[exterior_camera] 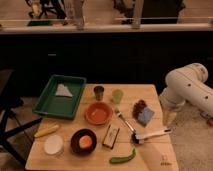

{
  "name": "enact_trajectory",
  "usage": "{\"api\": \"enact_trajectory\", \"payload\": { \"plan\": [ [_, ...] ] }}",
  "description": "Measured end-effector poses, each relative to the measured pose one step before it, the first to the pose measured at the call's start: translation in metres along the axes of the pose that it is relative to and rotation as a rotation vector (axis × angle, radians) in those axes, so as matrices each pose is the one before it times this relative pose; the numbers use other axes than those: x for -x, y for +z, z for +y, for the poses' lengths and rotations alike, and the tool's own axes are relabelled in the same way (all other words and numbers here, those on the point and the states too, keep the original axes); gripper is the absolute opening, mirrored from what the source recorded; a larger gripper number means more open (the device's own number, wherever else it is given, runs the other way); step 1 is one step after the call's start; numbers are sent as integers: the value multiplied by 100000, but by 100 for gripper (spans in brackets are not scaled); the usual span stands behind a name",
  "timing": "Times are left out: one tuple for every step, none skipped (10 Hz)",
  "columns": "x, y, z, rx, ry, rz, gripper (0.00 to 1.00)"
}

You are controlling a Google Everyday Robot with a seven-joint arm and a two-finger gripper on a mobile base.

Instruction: Place pepper in red bowl

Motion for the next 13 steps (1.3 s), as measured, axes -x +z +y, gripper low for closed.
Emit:
{"api": "enact_trajectory", "payload": {
  "plan": [
    [-6,0,2,3,6,7,80],
    [4,0,-2,-1,-5,-2,80],
    [3,2,1,1,-5,-7,80],
    [-2,10,10,-21,-64,48,80],
    [85,213,302,125,-2228,545,80],
    [211,528,778,418,-5049,1033,80],
    [149,525,926,390,-5208,848,80],
    [-126,82,323,172,-728,490,80],
    [170,149,-164,-128,-1433,-76,80],
    [66,207,-85,-102,-1449,-135,80],
    [462,490,524,167,-3527,-106,80],
    [288,313,618,58,-3105,296,80],
    [226,391,566,159,-3198,322,80]
  ]
}}
